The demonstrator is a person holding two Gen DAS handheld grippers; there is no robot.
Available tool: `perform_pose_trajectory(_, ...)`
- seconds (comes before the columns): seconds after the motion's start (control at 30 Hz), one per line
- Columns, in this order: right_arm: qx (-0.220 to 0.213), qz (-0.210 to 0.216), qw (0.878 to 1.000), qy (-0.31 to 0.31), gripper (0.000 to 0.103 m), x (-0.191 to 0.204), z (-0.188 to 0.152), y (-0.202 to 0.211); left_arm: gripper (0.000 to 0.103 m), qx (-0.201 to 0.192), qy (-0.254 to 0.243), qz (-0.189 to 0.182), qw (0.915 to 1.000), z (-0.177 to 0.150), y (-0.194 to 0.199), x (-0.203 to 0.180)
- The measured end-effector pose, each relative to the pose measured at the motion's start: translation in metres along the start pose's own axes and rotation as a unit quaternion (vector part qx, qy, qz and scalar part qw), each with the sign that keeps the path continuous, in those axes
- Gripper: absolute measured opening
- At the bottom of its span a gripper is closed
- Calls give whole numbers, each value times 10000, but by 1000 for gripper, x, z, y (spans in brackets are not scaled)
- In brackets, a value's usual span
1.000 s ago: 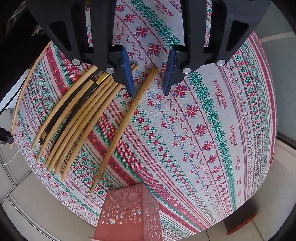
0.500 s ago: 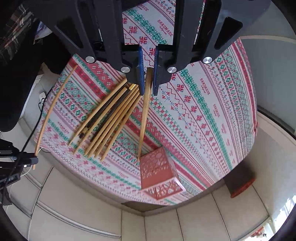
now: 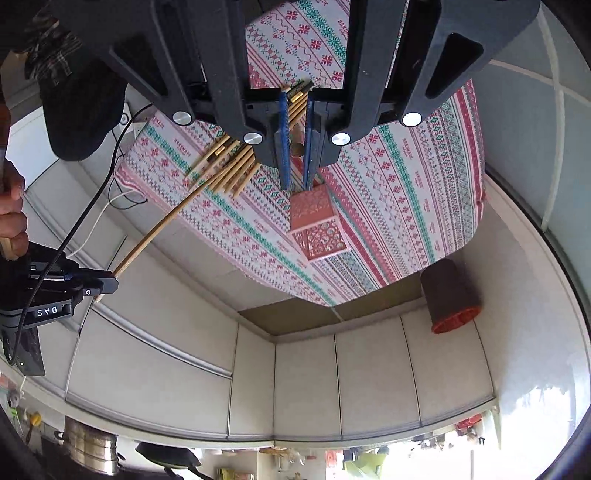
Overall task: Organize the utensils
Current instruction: 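Lower the left tool's chopstick into the pink holder and open the left tool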
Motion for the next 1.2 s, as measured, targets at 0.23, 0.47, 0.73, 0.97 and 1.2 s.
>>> perform_pose_trajectory(0.23, -217, 334, 9986, 337, 8, 39, 36, 32, 6, -538, 175, -138, 9983, 49, 37, 7)
perform_pose_trajectory(0.47, -427, 466, 9944, 853, 8, 90, 75, 41, 6, -1057, 459, -149, 9932, 113, 59, 23)
perform_pose_trajectory(0.73, -439, 344, 9912, 1198, 8, 124, 105, 14, 6, -1212, 624, 30, 9907, 167, 33, 36)
perform_pose_trajectory(0.97, -248, 101, 9907, 1332, 8, 132, 116, -32, 8, -965, 806, 75, 9920, 171, -13, 53)
perform_pose_trajectory(1.2, 1, -114, 9902, 1390, 8, 131, 116, -77, 51, -1123, 1490, 121, 9824, 150, -22, 85)
Point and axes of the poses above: each gripper's, at about its wrist camera, not at the fingertips, and y roughly against the way its jaws point, x to its left, z to its top, the point moved 8 cm from there along -y, roughly the way its jaws point, and after that the axes turned 10 degrees about x, right-handed, at the moved point
